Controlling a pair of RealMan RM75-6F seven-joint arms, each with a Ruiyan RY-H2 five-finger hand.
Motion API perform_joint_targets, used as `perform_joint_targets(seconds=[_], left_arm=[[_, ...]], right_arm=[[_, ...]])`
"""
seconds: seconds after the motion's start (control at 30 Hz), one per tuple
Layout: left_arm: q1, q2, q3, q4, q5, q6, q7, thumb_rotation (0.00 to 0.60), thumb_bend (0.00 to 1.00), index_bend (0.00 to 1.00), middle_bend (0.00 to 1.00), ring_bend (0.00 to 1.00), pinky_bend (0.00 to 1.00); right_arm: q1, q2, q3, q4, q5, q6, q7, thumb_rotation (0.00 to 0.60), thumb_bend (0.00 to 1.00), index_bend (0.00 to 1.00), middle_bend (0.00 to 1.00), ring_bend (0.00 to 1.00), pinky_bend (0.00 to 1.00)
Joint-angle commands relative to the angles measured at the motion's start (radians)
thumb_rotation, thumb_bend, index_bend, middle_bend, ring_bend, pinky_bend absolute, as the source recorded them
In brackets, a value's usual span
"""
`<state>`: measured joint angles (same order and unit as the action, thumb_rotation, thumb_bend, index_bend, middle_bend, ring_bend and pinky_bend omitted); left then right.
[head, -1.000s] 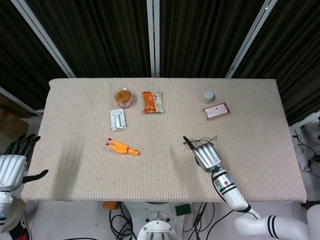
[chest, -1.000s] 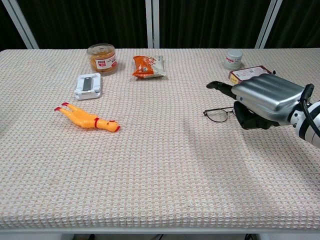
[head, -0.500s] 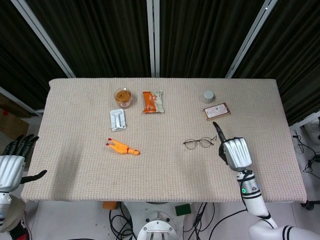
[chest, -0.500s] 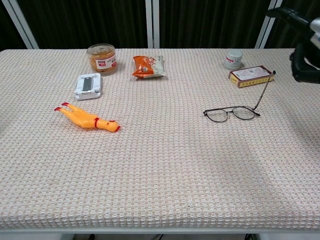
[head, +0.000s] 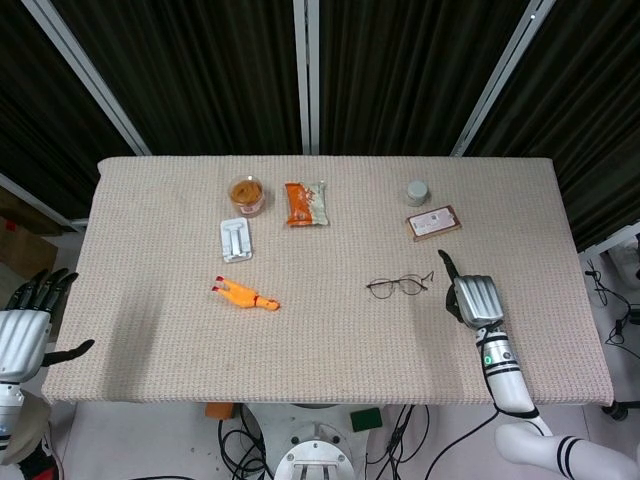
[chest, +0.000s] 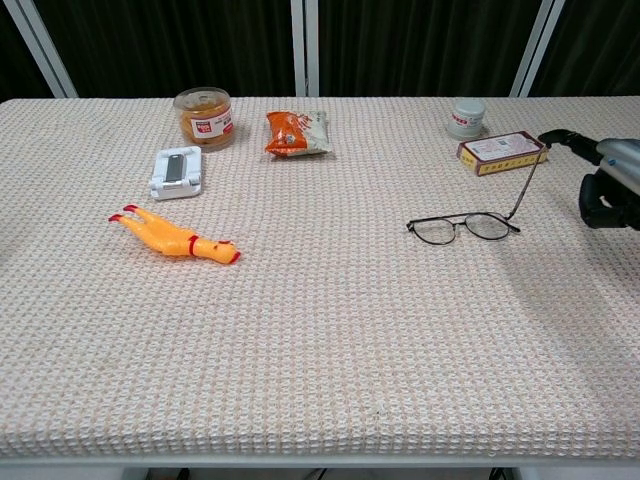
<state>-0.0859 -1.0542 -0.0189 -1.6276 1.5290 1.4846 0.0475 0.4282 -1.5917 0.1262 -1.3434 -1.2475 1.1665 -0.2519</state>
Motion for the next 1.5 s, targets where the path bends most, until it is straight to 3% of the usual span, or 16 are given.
perform_joint_targets(seconds=[0.03,0.47,0.93,1.2,1.5], left_arm=[[0.000,0.000,0.000,0.004,-0.001,-0.002,-0.005,0.502,0.02,0.12,0.08,0.03,0.16],[0.003,-0.005,0.001,0.025,-0.003,0.000,-0.029,0.505,0.02,0.12,0.08,0.03,0.16],[0.003,-0.002,-0.001,0.035,-0.011,-0.004,-0.045,0.506,0.02,0.12,0.08,0.03,0.16],[0.004,-0.001,-0.002,0.038,-0.012,-0.003,-0.048,0.507,0.02,0.12,0.08,0.03,0.16],[0.004,-0.006,0.001,0.033,-0.004,0.001,-0.040,0.504,0.02,0.12,0.08,0.03,0.16]], right_arm=[[0.017,-0.029,-0.006,0.001,-0.004,-0.017,-0.039,0.600,1.00,0.00,0.95,0.91,0.93],[0.078,-0.090,-0.013,-0.035,0.078,-0.112,-0.256,0.600,1.00,0.00,0.95,0.91,0.93],[0.138,-0.140,0.010,-0.025,0.212,-0.181,-0.389,0.600,1.00,0.00,0.95,0.91,0.93],[0.124,-0.100,0.007,-0.121,0.167,-0.105,-0.365,0.600,1.00,0.00,0.95,0.91,0.93],[0.051,-0.044,-0.066,-0.228,0.119,-0.018,-0.344,0.600,1.00,0.00,0.95,0.91,0.93]])
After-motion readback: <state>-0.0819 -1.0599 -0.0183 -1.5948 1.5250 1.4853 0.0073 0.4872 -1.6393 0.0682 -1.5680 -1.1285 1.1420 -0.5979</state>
